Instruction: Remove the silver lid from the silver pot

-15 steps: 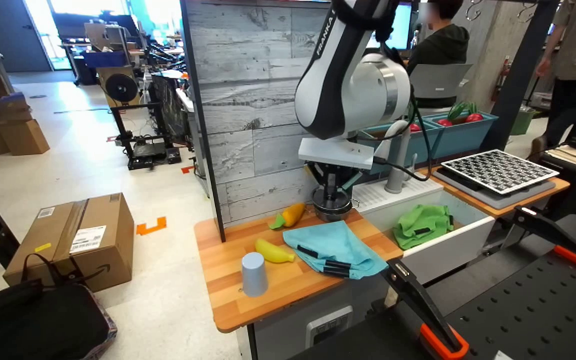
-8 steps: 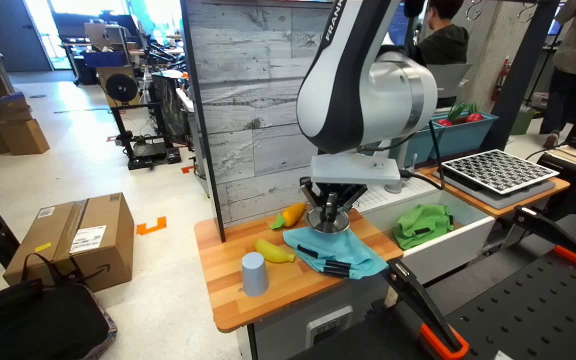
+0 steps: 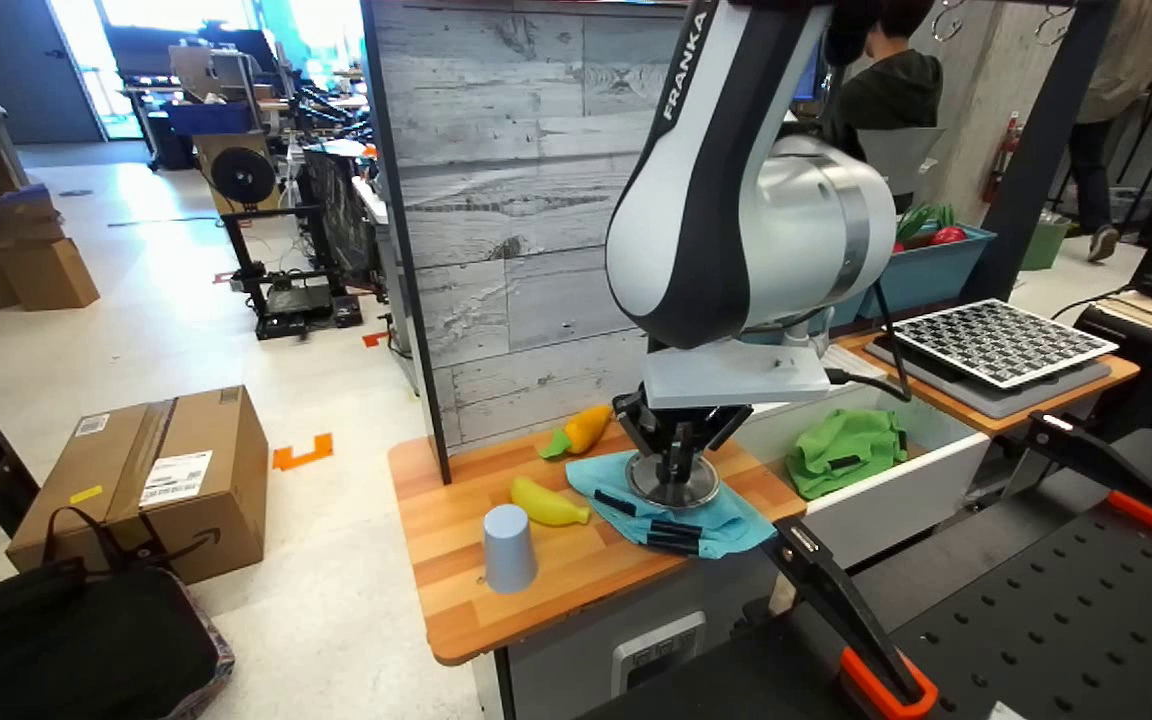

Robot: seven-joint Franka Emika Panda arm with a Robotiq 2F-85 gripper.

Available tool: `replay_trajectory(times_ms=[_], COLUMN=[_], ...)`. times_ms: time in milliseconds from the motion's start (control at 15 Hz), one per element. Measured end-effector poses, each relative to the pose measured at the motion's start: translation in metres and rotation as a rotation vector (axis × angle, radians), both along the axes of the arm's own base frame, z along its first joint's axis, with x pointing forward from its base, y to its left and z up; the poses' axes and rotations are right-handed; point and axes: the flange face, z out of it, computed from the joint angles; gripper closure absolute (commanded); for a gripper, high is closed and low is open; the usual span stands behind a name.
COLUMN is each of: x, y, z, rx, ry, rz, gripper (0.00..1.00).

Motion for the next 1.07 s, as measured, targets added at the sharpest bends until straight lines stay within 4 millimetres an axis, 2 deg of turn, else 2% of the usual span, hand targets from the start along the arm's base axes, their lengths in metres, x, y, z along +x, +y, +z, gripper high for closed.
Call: replay_trajectory(times_ms=[67,133,267,533,667,867,1067], x=[0.001,0.003,0.006,0.010,0.012,0.013,0.011], y=[-0.002,-0.005,-0.007,-0.007,-0.007,-0.004,-0.003], z=[-0.002,-0.006,-0.014,-0.032,-0.034,-0.032,-0.018], rx=[-0.006,-0.013,-0.026,-0.049,-0.054,-0.053,-0.047], ry=[0.000,0.001,0.008,0.019,0.020,0.015,0.000], rz=[-0.002,-0.003,-0.002,0.008,0.012,0.021,0.035], gripper=[0.95,0.55,0.47,0.18,0.02,0.00,0.00])
